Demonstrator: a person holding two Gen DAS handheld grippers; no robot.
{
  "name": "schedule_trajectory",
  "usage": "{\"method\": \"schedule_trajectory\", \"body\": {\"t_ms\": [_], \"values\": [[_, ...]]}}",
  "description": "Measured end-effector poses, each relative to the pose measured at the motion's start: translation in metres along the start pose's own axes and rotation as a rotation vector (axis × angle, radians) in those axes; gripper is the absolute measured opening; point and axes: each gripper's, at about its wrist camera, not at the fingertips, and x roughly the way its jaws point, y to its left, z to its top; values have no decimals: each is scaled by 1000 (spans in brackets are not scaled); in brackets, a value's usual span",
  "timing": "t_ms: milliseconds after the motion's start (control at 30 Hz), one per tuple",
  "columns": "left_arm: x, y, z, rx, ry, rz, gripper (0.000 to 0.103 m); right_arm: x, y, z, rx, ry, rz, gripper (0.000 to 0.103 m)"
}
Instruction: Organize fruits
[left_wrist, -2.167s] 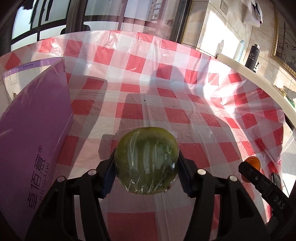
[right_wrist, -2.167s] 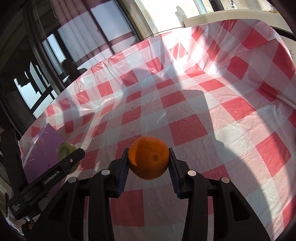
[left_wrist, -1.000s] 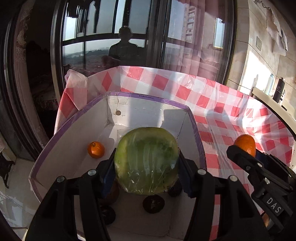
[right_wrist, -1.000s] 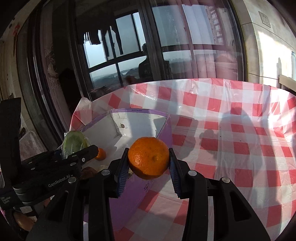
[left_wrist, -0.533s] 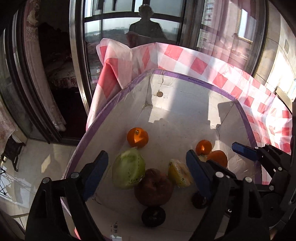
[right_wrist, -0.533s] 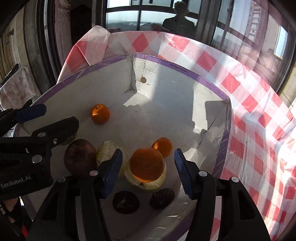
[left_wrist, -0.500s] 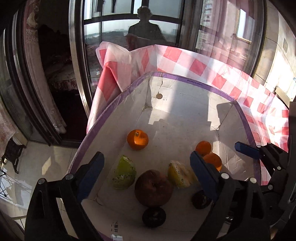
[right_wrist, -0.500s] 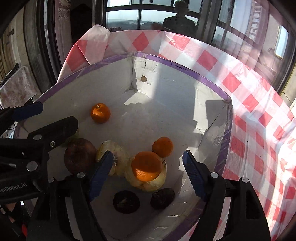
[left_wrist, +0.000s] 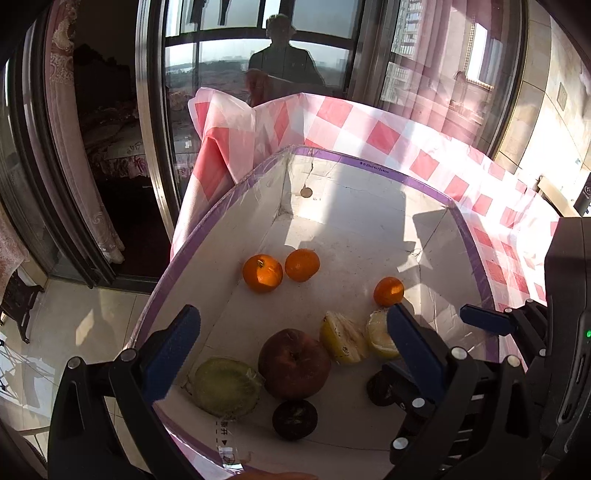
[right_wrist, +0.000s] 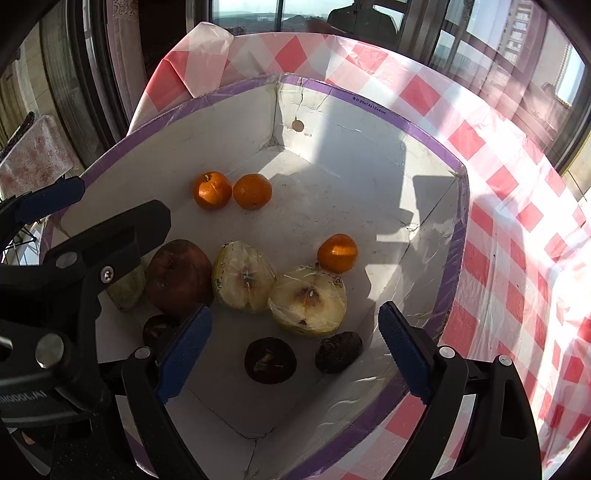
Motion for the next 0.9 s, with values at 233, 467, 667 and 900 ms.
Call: {"method": "schedule_trajectory", "body": {"t_ms": [233,467,667,900], "values": [[12,1,-2,-9,66,0,101,2,1,0,-7,8,2,88],[19,0,-4,4,88,0,101,3,1,0,-9,8,-3,88],[20,1,-5,0,93,1,101,2,1,-1,-10,6,-2,88],[22,2,-6,2,97,-1,101,2,0,0,-5,1,-4,88]]}}
